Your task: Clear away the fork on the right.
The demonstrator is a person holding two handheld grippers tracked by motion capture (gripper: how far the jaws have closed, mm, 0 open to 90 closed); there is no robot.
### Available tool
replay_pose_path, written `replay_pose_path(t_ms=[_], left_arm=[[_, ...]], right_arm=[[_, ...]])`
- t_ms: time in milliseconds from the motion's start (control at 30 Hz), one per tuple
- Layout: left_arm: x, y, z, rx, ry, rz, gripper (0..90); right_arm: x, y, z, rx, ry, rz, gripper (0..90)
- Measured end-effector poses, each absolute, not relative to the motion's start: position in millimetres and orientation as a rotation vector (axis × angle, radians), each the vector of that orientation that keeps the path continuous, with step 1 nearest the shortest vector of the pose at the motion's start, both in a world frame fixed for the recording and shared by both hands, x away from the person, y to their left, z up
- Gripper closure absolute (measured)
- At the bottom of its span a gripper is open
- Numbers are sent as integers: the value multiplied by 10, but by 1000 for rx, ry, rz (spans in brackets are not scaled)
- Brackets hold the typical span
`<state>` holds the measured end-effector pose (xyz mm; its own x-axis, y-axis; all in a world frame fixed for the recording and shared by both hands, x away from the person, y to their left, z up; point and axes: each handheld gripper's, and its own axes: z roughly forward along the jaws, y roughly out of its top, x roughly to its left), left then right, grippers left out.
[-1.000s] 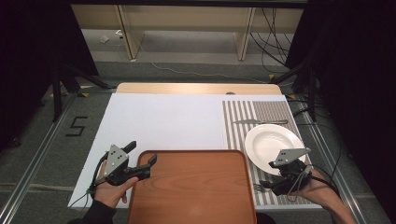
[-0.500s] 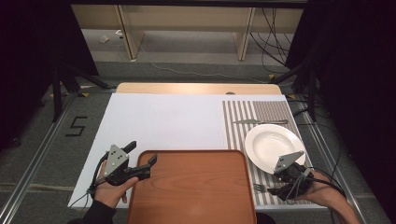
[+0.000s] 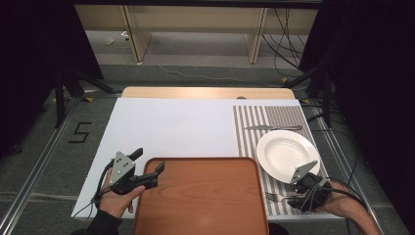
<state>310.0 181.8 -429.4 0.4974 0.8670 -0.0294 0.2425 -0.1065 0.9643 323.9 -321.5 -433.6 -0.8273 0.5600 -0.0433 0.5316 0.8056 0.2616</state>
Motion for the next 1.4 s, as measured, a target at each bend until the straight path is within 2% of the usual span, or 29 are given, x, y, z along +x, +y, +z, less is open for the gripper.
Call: replay_pose_path(t_ms=[633,933,1267,1400], left_arm=[[3106,1813,-4297,1634,968,704,159],[3103,1815,-4292,1628,966,713,160],[3102,1814,-4289,1626,966,717,161],[3104,1814,-4290,1628,965,718,161]], right_arm=[[3352,-3297,-4474,896,2866,254,546],[3383,-3296,-4482,898,2893,227,629],[3389,-3275,-4483,899,2914,207,682],[3384,-3253,-4481,879,2932,198,744]])
